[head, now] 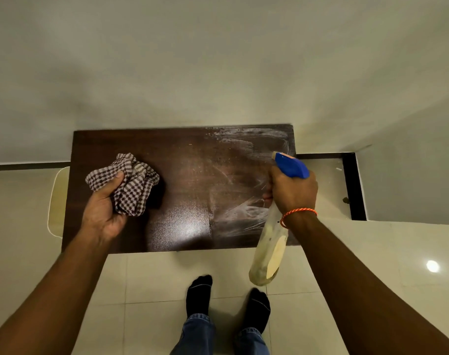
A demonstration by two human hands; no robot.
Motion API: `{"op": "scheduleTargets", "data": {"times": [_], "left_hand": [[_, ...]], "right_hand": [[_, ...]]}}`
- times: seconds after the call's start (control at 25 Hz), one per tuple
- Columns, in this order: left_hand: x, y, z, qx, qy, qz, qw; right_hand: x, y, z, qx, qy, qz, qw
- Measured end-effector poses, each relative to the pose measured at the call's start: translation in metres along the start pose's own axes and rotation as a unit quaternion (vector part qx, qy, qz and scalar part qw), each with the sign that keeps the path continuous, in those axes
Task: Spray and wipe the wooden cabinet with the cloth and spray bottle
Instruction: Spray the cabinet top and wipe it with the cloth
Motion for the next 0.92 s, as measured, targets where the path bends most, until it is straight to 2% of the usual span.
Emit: {"op": "scheduleTargets", "data": {"times": [0.12,0.44,0.56,0.76,0.92], "left_hand": [[-0.008,-0.003,0.009,0.0,0.0,-0.006,1.0],[-0.018,-0.008,0.015,-0.009,-0.014,-0.009,1.0],[-0.022,-0.008,0.01,-0.006,-0.019,-0.01,1.0],[-0.025,-0.013,-0.001,-0.004,-0.029,-0.016,0.999],[-0.026,-0.013,-0.011,-0.003,-0.031,-0.024,0.999]], "right_hand": [[0.001,-0.002,0.003,-0.013,0.012,0.005,1.0],[0.05,-0.012,0.005,0.012,0.038,0.09,0.995],[0.069,-0.01,0.025,-0.008,0.037,0.104,0.994],[0.091,0.014,0.049,-0.022,0.079,0.101,0.991],[0.109,0.038,0.074,-0.059,0.049,0.098,0.992]]}}
Point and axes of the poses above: each hand's wrist, its own y-axis away from the middle knuckle, its own x-axis out of the back of the hand, z = x × y, the point moved 8 cm from there along -y, towards the middle knuckle, and after that the axes turned 12 degrees about -y, right-handed, at the moved point
